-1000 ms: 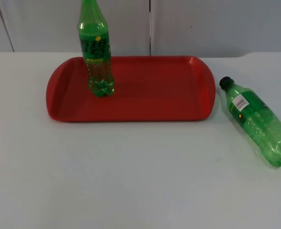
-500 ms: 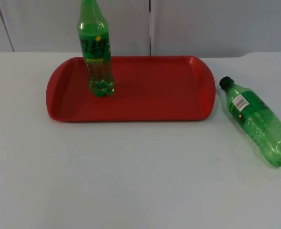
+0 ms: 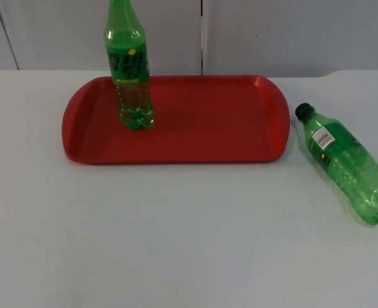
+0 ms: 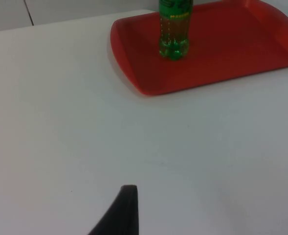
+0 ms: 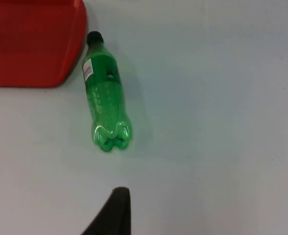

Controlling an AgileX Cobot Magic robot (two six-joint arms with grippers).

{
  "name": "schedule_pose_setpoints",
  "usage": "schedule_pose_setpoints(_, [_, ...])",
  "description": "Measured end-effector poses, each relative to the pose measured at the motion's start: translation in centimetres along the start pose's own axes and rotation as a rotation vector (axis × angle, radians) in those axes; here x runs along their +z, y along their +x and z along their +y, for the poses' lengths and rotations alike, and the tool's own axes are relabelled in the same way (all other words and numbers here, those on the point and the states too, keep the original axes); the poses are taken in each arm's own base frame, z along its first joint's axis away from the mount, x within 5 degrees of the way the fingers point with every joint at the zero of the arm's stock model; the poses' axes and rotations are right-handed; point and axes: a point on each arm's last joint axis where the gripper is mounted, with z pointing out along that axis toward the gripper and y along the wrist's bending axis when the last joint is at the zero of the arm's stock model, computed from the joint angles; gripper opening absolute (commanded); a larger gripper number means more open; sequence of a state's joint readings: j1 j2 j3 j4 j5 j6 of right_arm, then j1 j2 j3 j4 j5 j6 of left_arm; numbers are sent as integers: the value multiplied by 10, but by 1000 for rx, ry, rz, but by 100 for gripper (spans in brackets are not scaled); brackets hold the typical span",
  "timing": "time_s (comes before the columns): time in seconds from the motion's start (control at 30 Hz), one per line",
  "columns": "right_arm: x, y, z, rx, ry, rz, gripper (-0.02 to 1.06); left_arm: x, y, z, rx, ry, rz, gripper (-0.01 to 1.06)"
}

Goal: Place the bottle upright on the tray.

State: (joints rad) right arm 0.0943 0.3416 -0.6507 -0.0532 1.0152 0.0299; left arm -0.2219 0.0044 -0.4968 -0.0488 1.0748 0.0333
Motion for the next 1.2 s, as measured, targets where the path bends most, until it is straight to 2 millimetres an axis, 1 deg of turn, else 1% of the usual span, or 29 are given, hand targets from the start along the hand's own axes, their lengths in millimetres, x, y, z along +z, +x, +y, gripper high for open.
schedule_pose_setpoints(0.1, [16,-27,1,-4,0,66,102,0,0,0,0,0,0,105])
schedule_pose_setpoints(0.13, [28,-41,1,-6,0,116,102,0,0,0,0,0,0,105])
schedule_pose_setpoints(0.17, [28,-41,1,-6,0,116,102,0,0,0,0,0,0,105])
schedule_pose_setpoints(0.23, [42,-61,2,-7,-2,164,102,0,0,0,0,0,0,105])
schedule_pose_setpoints(0.33, [70,-89,4,-11,-2,240,102,0,0,0,0,0,0,105])
schedule_pose_setpoints(0.37, [70,-89,4,-11,-2,240,102,0,0,0,0,0,0,105])
schedule_pose_setpoints(0.5, [116,-120,6,-43,-9,333,102,0,0,0,0,0,0,105])
schedule_pose_setpoints(0.53, [116,-120,6,-43,-9,333,102,0,0,0,0,0,0,105])
schedule_pose_setpoints(0.6, [140,-132,8,-58,-24,376,102,0,0,0,0,0,0,105])
schedule_pose_setpoints(0.67, [158,-143,10,-56,-37,396,102,0,0,0,0,0,0,105])
schedule_pose_setpoints(0.7, [158,-143,10,-56,-37,396,102,0,0,0,0,0,0,105])
schedule_pose_setpoints(0.73, [173,-148,11,-60,-40,420,102,0,0,0,0,0,0,105])
schedule_pose_setpoints(0.8, [188,-155,12,-55,-47,435,102,0,0,0,0,0,0,105])
schedule_pose_setpoints(0.83, [188,-155,12,-55,-47,435,102,0,0,0,0,0,0,105])
schedule_pose_setpoints(0.97, [220,-162,16,-41,-65,477,102,0,0,0,0,0,0,105])
schedule_pose_setpoints(1.0, [228,-162,17,-33,-73,492,102,0,0,0,0,0,0,105])
schedule_pose_setpoints(1.03, [228,-162,17,-33,-73,492,102,0,0,0,0,0,0,105])
schedule_pose_setpoints(1.2, [265,-164,25,4,-122,557,101,0,0,0,0,0,0,105])
